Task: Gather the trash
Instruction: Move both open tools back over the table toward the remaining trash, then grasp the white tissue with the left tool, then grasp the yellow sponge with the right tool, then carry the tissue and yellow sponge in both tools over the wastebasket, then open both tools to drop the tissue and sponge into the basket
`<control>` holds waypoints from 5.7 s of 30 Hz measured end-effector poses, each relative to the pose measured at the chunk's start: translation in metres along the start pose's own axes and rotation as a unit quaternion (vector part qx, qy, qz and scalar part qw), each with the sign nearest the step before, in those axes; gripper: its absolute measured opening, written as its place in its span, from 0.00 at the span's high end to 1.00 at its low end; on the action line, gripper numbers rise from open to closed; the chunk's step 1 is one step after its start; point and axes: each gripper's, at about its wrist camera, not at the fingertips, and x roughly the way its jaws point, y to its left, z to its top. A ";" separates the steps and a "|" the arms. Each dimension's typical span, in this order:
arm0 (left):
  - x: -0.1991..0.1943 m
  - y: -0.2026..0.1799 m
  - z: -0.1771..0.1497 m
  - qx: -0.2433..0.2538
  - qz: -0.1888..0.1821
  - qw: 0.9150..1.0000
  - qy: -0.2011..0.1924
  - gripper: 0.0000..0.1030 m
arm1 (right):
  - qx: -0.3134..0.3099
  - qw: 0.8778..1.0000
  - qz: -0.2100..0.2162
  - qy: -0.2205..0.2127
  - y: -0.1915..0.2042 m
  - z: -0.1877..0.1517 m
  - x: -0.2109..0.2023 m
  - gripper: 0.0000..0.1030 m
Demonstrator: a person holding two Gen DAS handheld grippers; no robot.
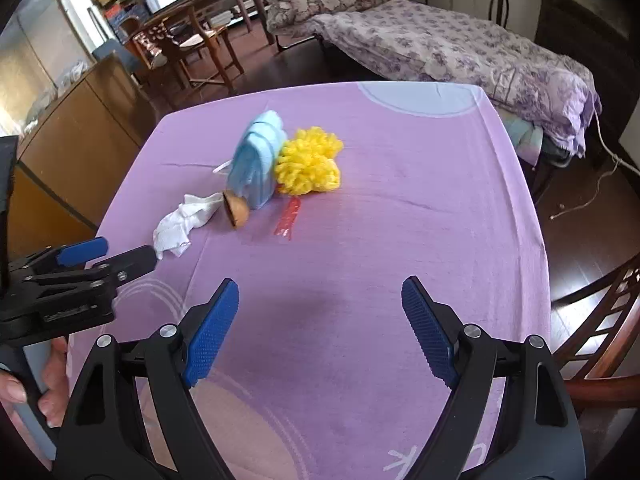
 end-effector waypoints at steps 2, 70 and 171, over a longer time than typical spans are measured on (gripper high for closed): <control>0.007 -0.005 0.006 0.005 0.003 1.000 0.000 0.17 | 0.002 1.000 0.000 -0.003 -0.003 0.001 0.000 0.21; -0.010 0.035 -0.015 0.006 -0.022 0.999 -0.029 0.78 | -0.095 0.993 -0.066 -0.026 0.038 0.034 0.033 0.68; -0.056 0.429 -0.300 -0.371 0.138 0.916 0.070 0.78 | -0.481 0.851 0.152 0.147 0.506 -0.166 0.058 0.68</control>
